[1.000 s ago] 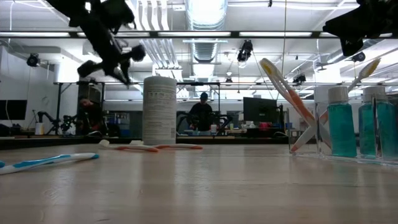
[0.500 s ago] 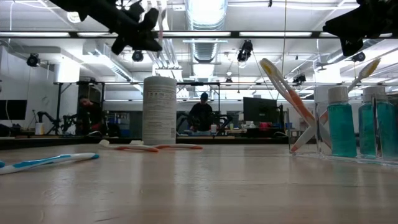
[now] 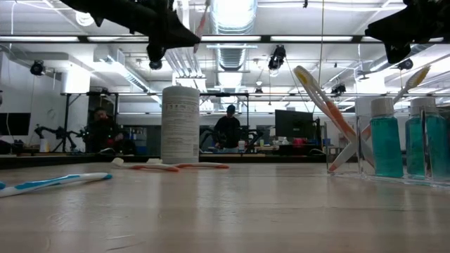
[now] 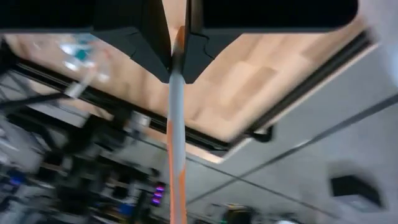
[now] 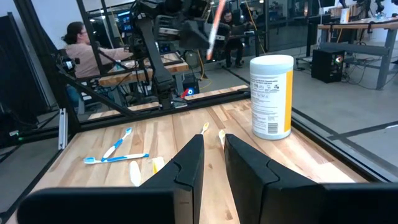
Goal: Pick & Place toothbrushing station
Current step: Put the orange toothbrush into the top section of the transparent organizer
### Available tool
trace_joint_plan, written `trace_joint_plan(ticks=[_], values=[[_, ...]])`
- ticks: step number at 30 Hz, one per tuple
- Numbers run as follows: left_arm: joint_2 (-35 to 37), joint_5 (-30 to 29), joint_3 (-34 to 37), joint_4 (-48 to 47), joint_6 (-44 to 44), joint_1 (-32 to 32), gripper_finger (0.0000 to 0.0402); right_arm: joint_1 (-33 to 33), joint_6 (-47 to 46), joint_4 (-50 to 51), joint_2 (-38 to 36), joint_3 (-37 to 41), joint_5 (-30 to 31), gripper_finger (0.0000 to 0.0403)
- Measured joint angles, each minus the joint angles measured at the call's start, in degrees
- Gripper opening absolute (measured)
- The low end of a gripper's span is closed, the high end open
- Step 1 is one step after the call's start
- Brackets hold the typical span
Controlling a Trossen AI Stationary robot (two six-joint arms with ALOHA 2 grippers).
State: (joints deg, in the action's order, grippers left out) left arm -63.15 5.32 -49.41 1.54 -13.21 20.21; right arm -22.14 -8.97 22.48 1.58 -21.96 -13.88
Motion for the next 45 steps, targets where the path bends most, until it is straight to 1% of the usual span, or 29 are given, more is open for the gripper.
trace_joint_plan(ticks=[7,12,16,25,38,45], values=[[-4.5,1.3,0.0,7.0,5.9,-6.7,0.0033,0.0,0.0,0.0,0.0,0.0,0.0,0.0061],[-9.4,4.4,0.0,14.3,5.6,-9.0,0.0034,0.0,0.0,0.0,0.0,0.0,0.0,0.0061],[-12.2,4.7,0.0,18.2,4.3,-9.4,0.0034,0.0,0.0,0.0,0.0,0.0,0.0,0.0061],[-15.9,4.7,0.0,20.0,5.6,-9.3,0.0035,0.0,0.0,0.0,0.0,0.0,0.0,0.0061],[-15.9,4.7,-0.1,20.9,7.1,-9.3,0.0035,0.0,-0.1,-1.4,0.0,0.0,0.0,0.0061],[-15.9,4.0,-0.1,20.9,6.9,-9.3,0.0035,0.0,-3.6,-3.5,0.2,0.0,1.3,0.0061]])
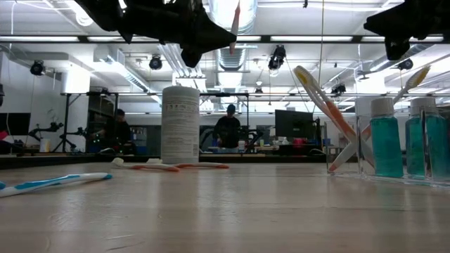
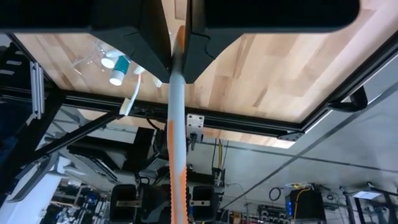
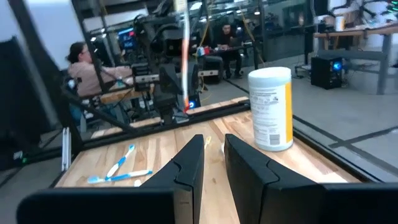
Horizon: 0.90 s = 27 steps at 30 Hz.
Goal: Pick & Place toothbrushing station
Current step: Put the orange toothbrush into the top section of the transparent organizer
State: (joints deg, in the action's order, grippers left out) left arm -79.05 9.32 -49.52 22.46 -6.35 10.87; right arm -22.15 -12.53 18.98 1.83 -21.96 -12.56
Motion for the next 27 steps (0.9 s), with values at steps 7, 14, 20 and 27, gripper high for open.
trace_joint_plan(ticks=[7,14,20,27], values=[[0.0,-0.2,0.0,0.0,-0.1,0.0,0.0035,0.0,-4.3,-0.3,3.5,0.0,0.3,0.0069],[0.0,-0.4,0.0,0.0,-1.3,0.0,0.0035,0.0,-0.9,-7.5,8.4,0.0,0.6,0.0107],[0.0,-0.4,0.0,0.0,-1.3,0.0,0.0035,0.0,-1.2,-12.6,12.0,0.0,0.6,0.0146],[0.0,-0.4,0.0,0.0,-1.4,0.0,0.0035,0.0,-6.0,-13.8,17.0,-1.2,0.7,0.0183]])
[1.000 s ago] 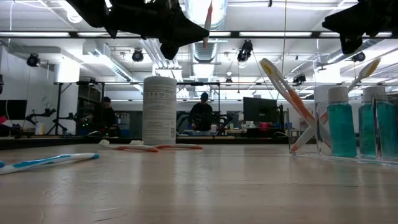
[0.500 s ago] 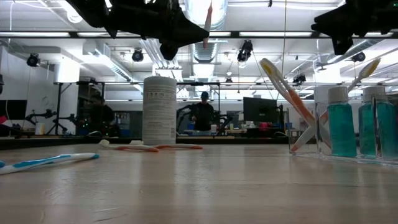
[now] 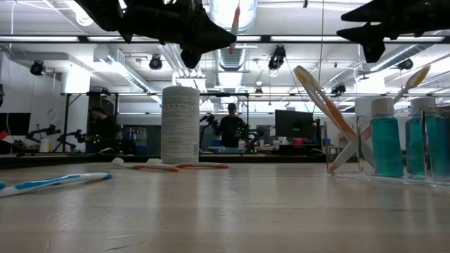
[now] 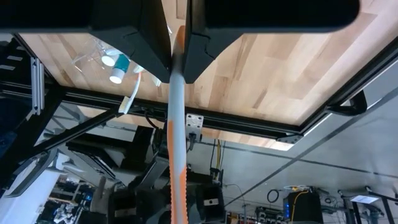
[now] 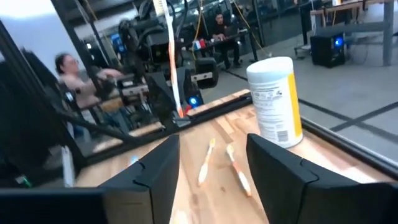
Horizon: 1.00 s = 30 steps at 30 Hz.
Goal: Pick & Place toothbrushing station
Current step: Put the orange toothbrush into the top section of the transparent organizer
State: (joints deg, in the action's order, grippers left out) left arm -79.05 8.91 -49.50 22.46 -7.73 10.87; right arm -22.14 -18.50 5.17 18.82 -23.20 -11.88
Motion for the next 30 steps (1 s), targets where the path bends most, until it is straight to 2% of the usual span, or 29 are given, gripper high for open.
trace_joint_plan(ticks=[5,7,10,15,21,30], values=[[0.0,0.0,0.0,0.0,0.0,0.0,0.0035,0.0,13.1,-2.4,5.4,-1.9,0.0,0.0189],[0.0,0.0,0.0,0.0,0.0,0.0,0.0035,0.0,15.6,-5.6,7.7,-3.0,0.0,0.0189],[0.0,0.0,0.0,0.0,0.0,0.0,0.0035,0.0,14.3,-11.4,11.9,-4.6,0.0,0.0189],[0.0,0.0,0.0,0.0,0.0,0.0,0.0035,0.0,4.5,-17.8,19.7,-8.3,-0.4,0.0189],[0.0,0.0,0.0,0.0,0.0,0.0,0.0035,0.3,9.9,-17.6,30.4,-15.2,-6.2,0.0189],[0.0,0.0,0.0,0.0,0.4,0.0,0.0035,0.4,13.9,-17.7,43.2,-25.0,-6.6,0.0189]])
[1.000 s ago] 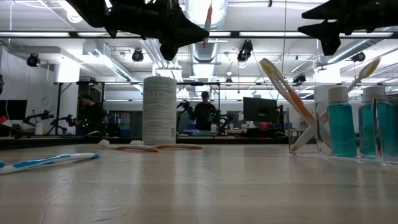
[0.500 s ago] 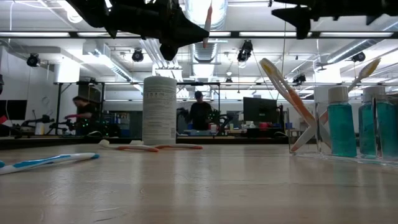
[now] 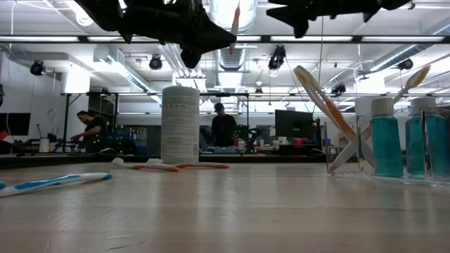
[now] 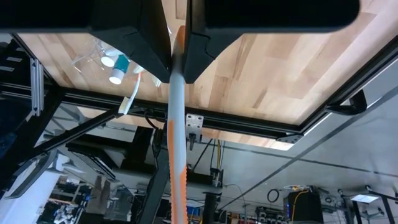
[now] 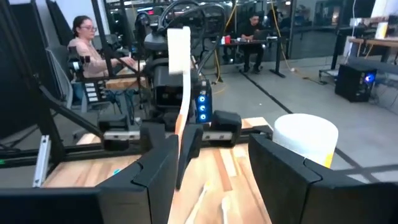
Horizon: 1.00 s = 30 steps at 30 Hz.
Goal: Pick & Place toothbrushing station
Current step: Put the orange toothbrush into the top section of the transparent organizer
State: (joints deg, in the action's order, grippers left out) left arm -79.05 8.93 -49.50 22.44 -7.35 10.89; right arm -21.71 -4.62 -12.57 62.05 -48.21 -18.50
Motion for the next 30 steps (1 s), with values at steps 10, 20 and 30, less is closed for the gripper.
trace_joint_plan(ticks=[10,20,30], values=[[0.0,0.0,0.0,-0.3,0.2,0.0,0.0035,0.6,2.1,0.0,8.6,-9.8,-2.5,0.0189],[0.0,0.0,0.0,-0.4,1.5,0.0,0.0035,1.3,2.3,0.2,17.0,-17.5,-7.1,0.0189],[0.0,0.0,0.0,-0.6,1.6,0.0,0.0035,1.7,2.9,0.2,18.0,-18.7,-7.7,0.0189]])
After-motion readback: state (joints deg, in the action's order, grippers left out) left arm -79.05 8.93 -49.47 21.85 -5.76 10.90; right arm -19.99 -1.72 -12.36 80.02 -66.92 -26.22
